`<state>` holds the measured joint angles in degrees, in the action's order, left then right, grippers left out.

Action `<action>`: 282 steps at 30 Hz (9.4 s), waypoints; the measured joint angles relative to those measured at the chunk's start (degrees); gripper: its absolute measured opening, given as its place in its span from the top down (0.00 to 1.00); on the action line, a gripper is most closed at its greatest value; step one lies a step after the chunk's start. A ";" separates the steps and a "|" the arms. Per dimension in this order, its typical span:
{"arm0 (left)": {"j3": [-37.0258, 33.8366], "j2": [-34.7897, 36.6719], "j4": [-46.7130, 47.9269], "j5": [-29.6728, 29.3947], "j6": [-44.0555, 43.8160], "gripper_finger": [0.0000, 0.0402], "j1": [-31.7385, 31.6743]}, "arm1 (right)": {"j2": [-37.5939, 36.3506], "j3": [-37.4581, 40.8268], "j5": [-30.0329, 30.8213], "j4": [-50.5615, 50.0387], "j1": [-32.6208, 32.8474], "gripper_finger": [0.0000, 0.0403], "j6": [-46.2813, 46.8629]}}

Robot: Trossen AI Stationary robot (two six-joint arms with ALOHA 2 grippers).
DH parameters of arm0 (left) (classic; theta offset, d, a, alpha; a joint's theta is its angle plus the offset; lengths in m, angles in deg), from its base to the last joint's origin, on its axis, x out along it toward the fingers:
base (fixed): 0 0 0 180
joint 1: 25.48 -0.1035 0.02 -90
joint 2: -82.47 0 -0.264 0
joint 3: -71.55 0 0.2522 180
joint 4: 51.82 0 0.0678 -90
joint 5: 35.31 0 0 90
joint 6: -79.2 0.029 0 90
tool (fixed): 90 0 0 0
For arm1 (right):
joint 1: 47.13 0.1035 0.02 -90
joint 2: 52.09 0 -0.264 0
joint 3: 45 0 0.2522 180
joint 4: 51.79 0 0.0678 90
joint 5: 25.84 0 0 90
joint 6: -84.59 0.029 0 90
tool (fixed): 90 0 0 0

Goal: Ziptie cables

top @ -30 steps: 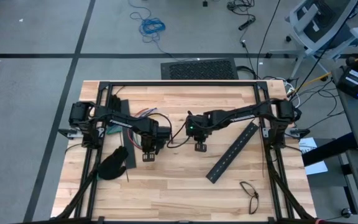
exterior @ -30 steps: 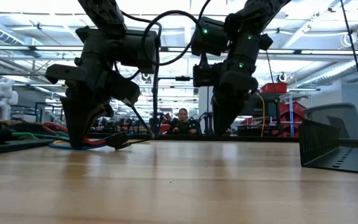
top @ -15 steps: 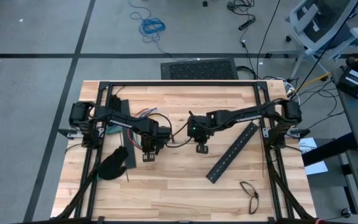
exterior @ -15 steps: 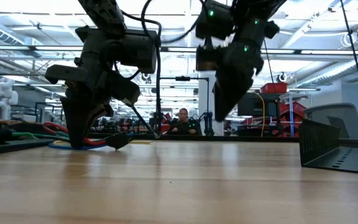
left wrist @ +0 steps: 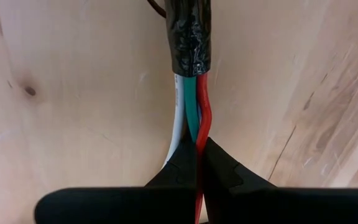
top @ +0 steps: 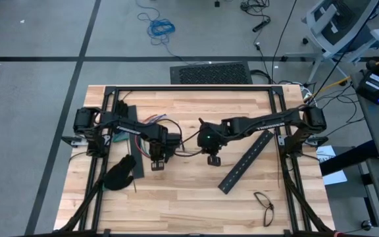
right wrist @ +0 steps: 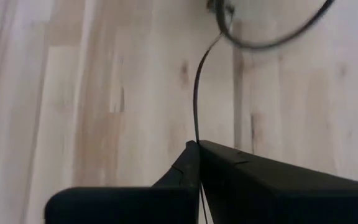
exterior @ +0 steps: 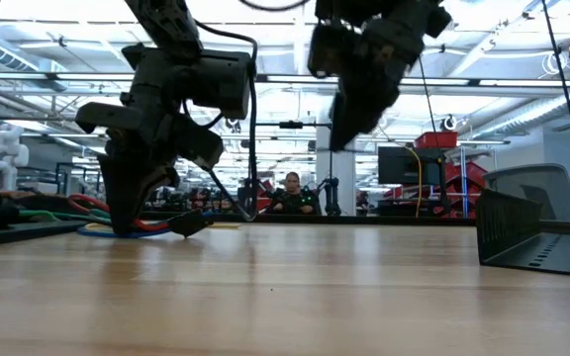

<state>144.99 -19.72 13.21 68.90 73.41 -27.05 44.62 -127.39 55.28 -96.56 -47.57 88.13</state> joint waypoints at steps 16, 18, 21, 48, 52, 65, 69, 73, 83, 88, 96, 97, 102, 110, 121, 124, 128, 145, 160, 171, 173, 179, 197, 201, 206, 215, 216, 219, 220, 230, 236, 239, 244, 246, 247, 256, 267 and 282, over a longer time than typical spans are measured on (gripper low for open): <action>0.72 -0.11 0.83 2.41 1.62 0.99 -2.90 | -0.07 -3.53 2.95 -1.25 0.34 1.00 -5.72; 1.21 -0.05 1.10 2.20 1.62 0.99 -2.90 | -0.07 -3.22 3.02 -3.57 0.34 1.00 -5.81; 2.08 1.75 0.52 1.56 2.72 0.99 -2.97 | -0.07 -0.09 4.58 -5.79 0.20 1.00 -6.31; 2.36 7.34 7.58 -10.61 10.26 0.99 -3.68 | 0.02 12.20 5.69 -2.98 -9.56 0.59 3.77; 2.40 7.63 7.55 -13.81 17.71 0.99 -6.25 | 0.00 14.22 7.47 -3.61 -8.53 0.53 5.85; 7.65 6.12 6.27 -18.69 42.34 0.99 -12.72 | -7.05 23.29 6.14 9.25 -8.10 0.55 19.19; 8.02 6.12 4.06 -18.77 48.89 0.99 -12.70 | -7.40 23.23 1.77 14.63 -8.10 0.55 23.73; 8.02 5.93 2.67 -18.78 49.64 0.99 -12.73 | -7.17 23.18 1.48 22.76 -8.14 0.55 29.74; 7.93 1.64 3.09 -25.78 49.68 0.99 -13.12 | -5.95 23.18 10.05 29.79 -8.65 0.55 34.45; 7.75 1.70 6.69 -26.81 48.22 0.99 -14.09 | 0.00 22.50 10.03 34.12 -8.57 0.55 35.32; 6.90 7.12 8.88 -25.10 39.79 0.99 -16.66 | 7.71 14.00 11.68 36.02 -8.40 0.55 30.71; 6.41 8.54 8.63 -24.39 39.17 0.99 -16.78 | 8.25 12.57 11.81 35.32 -8.36 0.55 29.49; -0.18 18.25 5.54 -20.49 34.42 0.99 -16.71 | 10.98 8.92 12.42 30.63 -8.34 0.55 24.36; -14.22 37.87 -0.29 -19.93 22.81 0.99 -12.56 | 12.73 8.15 15.14 30.89 -7.63 0.56 22.30; -17.64 41.55 -4.61 -20.69 18.17 0.99 -11.43 | 12.90 8.18 14.73 29.41 -6.90 0.79 23.09; -17.66 41.46 -4.57 -20.63 18.17 0.99 -11.43 | 14.14 8.06 14.74 30.00 -6.86 0.82 24.31; -17.68 41.48 -4.58 -20.57 18.22 0.99 -11.47 | 18.17 5.02 12.30 30.17 -6.49 0.82 25.69; -17.70 41.48 -4.55 -21.94 17.61 0.99 -11.47 | 24.02 -2.34 3.71 21.64 -5.89 0.99 24.43; -19.56 41.46 -20.70 -1.50 27.22 0.99 -11.41 | 9.87 -1.98 2.08 1.71 -6.54 1.00 13.89; -19.87 33.70 -24.71 3.67 32.07 0.97 -8.90 | 9.11 -10.69 6.55 -13.30 -6.85 1.00 -2.17; -19.87 31.63 -26.11 3.74 31.09 0.97 -7.83 | 9.09 -13.74 7.58 -16.55 -6.87 1.00 -4.87; -19.85 27.88 -30.14 1.93 24.46 0.99 -6.10 | 7.53 -20.66 7.21 -17.04 -6.98 1.00 -7.33; -19.82 31.02 -34.47 -7.90 18.13 0.99 -5.79 | 6.76 -21.96 2.60 -15.44 -6.63 1.00 -3.63; -19.82 32.49 -35.28 -10.34 18.23 0.99 -5.78 | 6.75 -21.96 2.55 -14.50 -7.05 1.00 -3.12; -19.82 34.51 -37.42 -11.73 18.15 0.99 -5.81 | 6.71 -22.07 3.98 -12.65 -7.59 1.00 -2.64; -19.80 34.27 -29.93 -15.74 18.30 0.99 -5.79 | 6.02 -22.07 4.29 -9.29 -9.31 1.00 -2.11; -19.80 34.45 -30.36 -16.11 18.28 0.99 -5.81 | 6.01 -22.07 4.21 -9.68 -9.30 1.00 -2.36; -19.80 35.09 -32.41 -16.06 18.10 0.99 -5.81 | 6.16 -22.07 4.14 -9.83 -9.37 1.00 -2.72; -19.80 35.27 -32.67 -16.05 18.05 0.99 -5.79 | 6.20 -22.07 4.12 -9.88 -9.39 1.00 -2.74; -19.80 38.62 -32.34 -18.02 16.57 0.99 -5.79 | 6.25 -22.07 4.65 -9.90 -11.19 1.00 -3.16; -19.82 41.30 -32.30 -19.18 16.88 0.99 -5.81 | 6.29 -22.07 4.65 -8.58 -11.66 1.00 -3.35; -19.80 40.26 -32.58 -19.18 17.95 0.99 -5.92 | 6.34 -22.07 4.63 -7.32 -11.66 1.00 -2.50; -19.82 37.89 -33.31 -19.16 18.17 0.99 -5.94 | 6.34 -22.07 4.54 -7.45 -11.35 1.00 -1.81; -19.82 37.43 -33.67 -19.16 18.17 0.99 -5.93 | 6.36 -22.07 4.38 -7.68 -11.28 1.00 -2.14; -19.82 37.26 -34.03 -19.18 18.17 0.99 -5.94 | 6.36 -22.07 4.37 -8.06 -11.16 1.00 -2.38; -19.81 37.22 -34.21 -23.77 19.79 0.99 -5.94 | 6.36 -22.05 2.66 -11.60 -11.12 1.00 -4.59; -19.82 34.83 -34.29 -22.16 21.99 0.99 -5.94 | 6.03 -22.04 0.98 -13.30 -11.57 1.00 -5.29; -19.82 33.92 -37.35 -22.58 25.80 0.99 -6.92 | 5.97 -22.40 -0.31 -16.23 -12.31 1.00 -5.48</action>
<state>125.17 14.20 -24.14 46.32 99.21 -33.98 50.59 -149.79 54.97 -112.79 -59.88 82.65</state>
